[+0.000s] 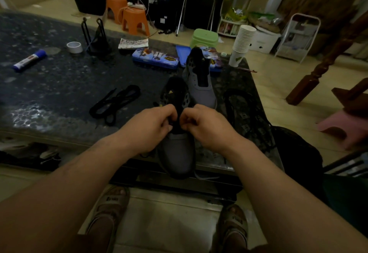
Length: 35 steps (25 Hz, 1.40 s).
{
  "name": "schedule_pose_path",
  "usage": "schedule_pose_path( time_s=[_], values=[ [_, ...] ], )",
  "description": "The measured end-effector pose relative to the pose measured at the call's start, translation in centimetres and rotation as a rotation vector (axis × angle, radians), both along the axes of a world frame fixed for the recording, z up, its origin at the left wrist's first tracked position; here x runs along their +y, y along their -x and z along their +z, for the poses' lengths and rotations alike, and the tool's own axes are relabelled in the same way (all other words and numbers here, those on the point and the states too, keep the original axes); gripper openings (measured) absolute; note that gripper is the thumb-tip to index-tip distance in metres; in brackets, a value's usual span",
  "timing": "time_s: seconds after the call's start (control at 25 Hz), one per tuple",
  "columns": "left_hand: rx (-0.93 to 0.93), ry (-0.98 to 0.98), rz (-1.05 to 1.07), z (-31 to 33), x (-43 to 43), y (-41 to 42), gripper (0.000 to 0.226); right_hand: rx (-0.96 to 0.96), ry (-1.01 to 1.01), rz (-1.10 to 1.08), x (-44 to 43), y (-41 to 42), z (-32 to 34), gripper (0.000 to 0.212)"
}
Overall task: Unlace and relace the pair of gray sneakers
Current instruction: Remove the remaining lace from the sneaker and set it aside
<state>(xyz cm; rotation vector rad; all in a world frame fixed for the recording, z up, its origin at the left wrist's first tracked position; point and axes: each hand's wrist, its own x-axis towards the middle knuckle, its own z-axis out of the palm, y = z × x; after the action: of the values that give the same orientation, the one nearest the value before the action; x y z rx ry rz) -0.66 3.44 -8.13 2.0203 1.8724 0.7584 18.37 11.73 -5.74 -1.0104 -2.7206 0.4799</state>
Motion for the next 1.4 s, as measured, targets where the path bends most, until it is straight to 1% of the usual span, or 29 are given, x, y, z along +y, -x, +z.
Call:
schedule_pose_path(
  time_s=[0.08,0.12,0.24,0.32,0.36,0.44,0.48,0.52,0.6,0.64,0.68,0.76,0.8,0.84,0.88,0.92,0.96,1.0,1.04,1.12,1.16,1.2,1.24,1.28,1.32,1.4],
  values=[
    [0.014,0.024,0.003,-0.1,0.1,0.2,0.020,-0.086,-0.008,0.012,0.1,0.5,0.1,0.002],
    [0.025,0.028,-0.002,-0.1,0.3,0.2,0.019,-0.111,0.032,-0.001,0.2,0.7,0.3,0.007],
    [0.048,0.036,-0.006,-0.1,0.5,-0.3,0.018,-0.168,0.207,0.000,0.4,1.2,0.9,0.032],
    [0.071,0.039,-0.004,-0.1,0.7,-0.5,0.018,-0.210,0.254,-0.016,0.1,1.4,1.2,0.037],
    [0.088,0.043,0.003,-0.2,0.6,-0.4,0.018,-0.198,0.260,-0.048,-0.1,1.6,1.1,0.037],
    [0.069,0.073,0.049,-0.3,0.5,0.0,0.019,-0.071,0.325,-0.210,-0.5,1.6,0.7,0.042],
    [0.011,0.125,0.104,-0.3,0.5,0.1,0.023,-0.001,0.378,-0.306,-0.7,1.6,0.6,0.045],
    [-0.069,0.202,0.170,-0.3,0.5,0.0,0.031,0.028,0.412,-0.365,-0.8,1.7,0.6,0.046],
    [-0.180,0.324,0.269,-0.4,0.9,-0.6,0.046,0.041,0.488,-0.418,-0.8,1.7,0.8,0.040],
    [-0.198,0.351,0.284,-0.3,1.2,-0.8,0.048,0.067,0.551,-0.441,-0.8,1.7,1.1,0.034],
    [-0.226,0.383,0.289,-0.2,1.4,-0.9,0.046,0.107,0.633,-0.468,-0.8,1.8,1.2,0.028],
    [-0.373,0.460,0.279,0.0,1.7,-0.6,0.037,0.242,0.834,-0.507,-0.7,1.8,1.2,0.014],
    [-0.447,0.490,0.268,0.0,1.7,-0.4,0.034,0.321,0.943,-0.517,-0.7,1.6,1.0,0.011],
    [-0.476,0.507,0.258,-0.1,1.7,-0.3,0.033,0.403,1.048,-0.530,-0.6,1.4,0.9,0.012],
    [-0.447,0.505,0.249,-0.2,1.6,-0.3,0.033,0.480,1.131,-0.547,-0.6,1.2,0.7,0.015],
    [-0.376,0.490,0.245,-0.4,1.6,-0.4,0.034,0.538,1.183,-0.562,-0.6,1.0,0.5,0.017],
    [-0.306,0.473,0.246,-0.5,1.6,-0.5,0.035,0.574,1.200,-0.574,-0.7,0.8,0.4,0.018],
    [-0.279,0.465,0.246,-0.5,1.7,-0.6,0.035,0.594,1.190,-0.591,-0.7,0.8,0.3,0.017],
    [-0.306,0.468,0.245,-0.5,1.7,-0.7,0.035,0.585,1.157,-0.606,-0.8,0.7,0.3,0.017],
    [-0.427,0.490,0.240,-0.2,1.6,-0.8,0.033,0.462,1.039,-0.604,-0.8,1.0,0.2,0.027],
    [-0.441,0.499,0.234,-0.1,1.5,-0.9,0.033,0.377,0.962,-0.571,-0.6,1.2,0.0,0.031],
    [-0.393,0.493,0.225,0.1,1.4,-1.0,0.034,0.319,0.894,-0.523,-0.5,1.3,-0.1,0.030],
    [-0.312,0.479,0.220,0.2,1.4,-1.1,0.035,0.312,0.850,-0.488,-0.4,1.4,-0.2,0.024],
    [-0.240,0.462,0.224,0.3,1.3,-1.3,0.036,0.352,0.854,-0.475,-0.3,1.2,-0.2,0.018],
    [-0.204,0.444,0.231,0.3,1.4,-1.4,0.036,0.419,0.903,-0.479,-0.3,0.9,-0.1,0.016],
    [-0.202,0.436,0.243,0.3,1.6,-1.5,0.035,0.547,1.016,-0.493,-0.8,-0.1,0.2,0.016]
  ],
)
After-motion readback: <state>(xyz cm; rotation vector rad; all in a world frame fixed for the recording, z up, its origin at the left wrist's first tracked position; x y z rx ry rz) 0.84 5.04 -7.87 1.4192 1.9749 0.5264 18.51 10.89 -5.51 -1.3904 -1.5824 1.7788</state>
